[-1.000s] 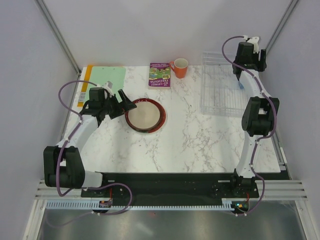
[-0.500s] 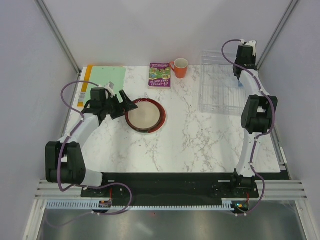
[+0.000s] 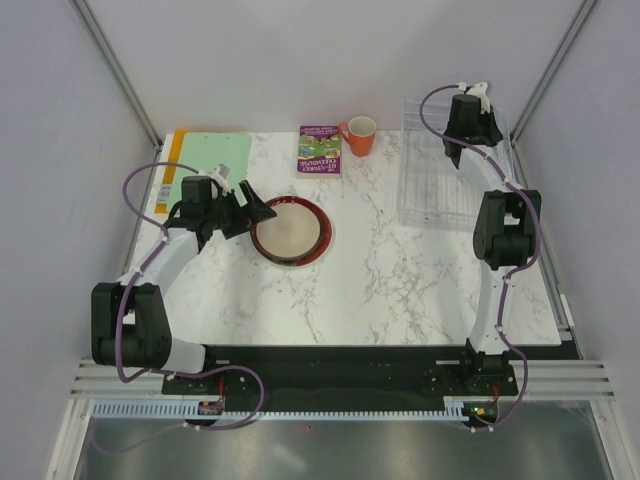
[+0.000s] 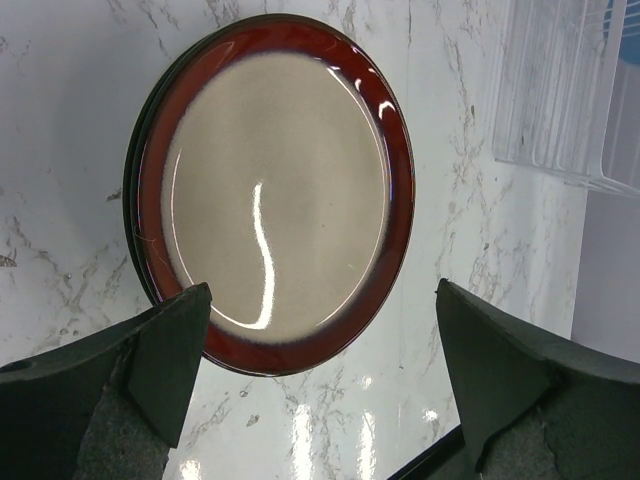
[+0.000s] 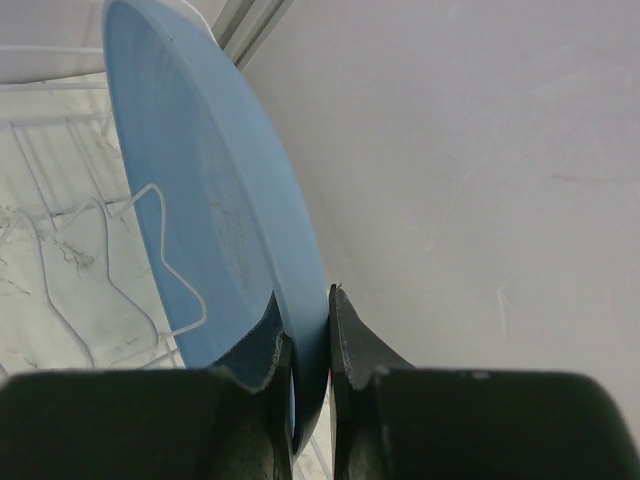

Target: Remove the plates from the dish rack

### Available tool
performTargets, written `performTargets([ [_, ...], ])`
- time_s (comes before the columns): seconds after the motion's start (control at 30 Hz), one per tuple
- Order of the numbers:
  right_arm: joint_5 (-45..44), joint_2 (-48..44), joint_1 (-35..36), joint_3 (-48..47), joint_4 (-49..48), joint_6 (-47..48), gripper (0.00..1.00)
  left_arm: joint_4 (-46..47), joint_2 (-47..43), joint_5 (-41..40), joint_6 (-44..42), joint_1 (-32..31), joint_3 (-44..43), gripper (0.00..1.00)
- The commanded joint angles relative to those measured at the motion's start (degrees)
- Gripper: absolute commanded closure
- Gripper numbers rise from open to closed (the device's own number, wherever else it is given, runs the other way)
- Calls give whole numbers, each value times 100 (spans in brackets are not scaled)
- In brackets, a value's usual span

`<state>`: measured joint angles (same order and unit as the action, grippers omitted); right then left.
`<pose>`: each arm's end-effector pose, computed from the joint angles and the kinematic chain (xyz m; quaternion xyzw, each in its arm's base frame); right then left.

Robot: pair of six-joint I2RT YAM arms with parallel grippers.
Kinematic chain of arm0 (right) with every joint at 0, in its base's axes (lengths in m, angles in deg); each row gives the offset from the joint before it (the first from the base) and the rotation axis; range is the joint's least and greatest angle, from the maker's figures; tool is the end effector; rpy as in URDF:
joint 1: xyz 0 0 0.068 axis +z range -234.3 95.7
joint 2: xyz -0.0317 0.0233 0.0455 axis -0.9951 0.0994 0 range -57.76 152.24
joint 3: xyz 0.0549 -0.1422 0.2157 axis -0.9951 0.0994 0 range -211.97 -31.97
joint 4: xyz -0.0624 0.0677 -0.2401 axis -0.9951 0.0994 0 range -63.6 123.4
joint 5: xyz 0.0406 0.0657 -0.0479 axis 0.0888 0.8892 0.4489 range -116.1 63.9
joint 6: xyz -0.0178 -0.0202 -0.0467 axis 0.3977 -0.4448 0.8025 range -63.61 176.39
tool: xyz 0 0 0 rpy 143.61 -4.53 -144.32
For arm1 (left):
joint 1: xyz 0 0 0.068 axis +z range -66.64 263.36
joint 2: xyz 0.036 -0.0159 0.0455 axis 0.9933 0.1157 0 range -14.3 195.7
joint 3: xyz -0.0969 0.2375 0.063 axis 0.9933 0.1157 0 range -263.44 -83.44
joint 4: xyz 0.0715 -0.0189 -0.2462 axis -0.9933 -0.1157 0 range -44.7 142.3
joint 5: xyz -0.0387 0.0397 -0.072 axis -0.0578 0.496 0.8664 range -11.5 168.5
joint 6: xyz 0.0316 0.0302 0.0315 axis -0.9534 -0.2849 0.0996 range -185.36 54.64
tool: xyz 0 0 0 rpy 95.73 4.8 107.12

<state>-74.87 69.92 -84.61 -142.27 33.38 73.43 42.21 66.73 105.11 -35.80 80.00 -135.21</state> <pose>0.5119 -0.0295 0.2606 0.1101 0.7898 -0.4174 0.4357 0.2996 -0.0334 0.2332 -0.1036 0.8791 -0.3174 0.3403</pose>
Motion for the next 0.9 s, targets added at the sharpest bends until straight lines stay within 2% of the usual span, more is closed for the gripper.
performTargets([
  [0.0, -1414, -568, 199, 263, -1541, 906, 100, 226, 9, 239, 111, 10, 53, 0],
  [0.27, -1504, -1279, 225, 1097, -2561, 1275, 100, 244, -114, 301, 120, 10, 176, 0],
  [0.47, -1355, -1578, 225, 1107, -2167, 961, 100, 253, -325, 380, 146, 10, 255, 0],
  [0.53, -1144, -1719, 234, 1046, -1378, 522, 100, 253, -413, 389, 164, 2, 264, 0],
  [0.6, -311, -2053, 278, 984, -258, -444, 100, 288, -466, 459, 190, 2, 264, 0],
  [0.63, -82, -2367, 365, 1028, -24, -778, 100, 314, -501, 529, 199, 10, 255, 0],
  [0.67, 712, -2518, 427, 1098, 187, -1146, 100, 393, -527, 660, 225, 2, 255, 0],
  [0.77, 1612, -3186, 629, 1352, 891, -1904, 100, 551, -615, 976, 330, 2, 255, 0],
  [0.8, 2435, -3344, 629, 1449, 1075, -2376, 100, 691, -667, 1065, 348, 2, 264, 0],
  [0.87, 3151, -3740, 673, 1695, 1330, -2774, 100, 841, -738, 1285, 418, 2, 299, 0],
])
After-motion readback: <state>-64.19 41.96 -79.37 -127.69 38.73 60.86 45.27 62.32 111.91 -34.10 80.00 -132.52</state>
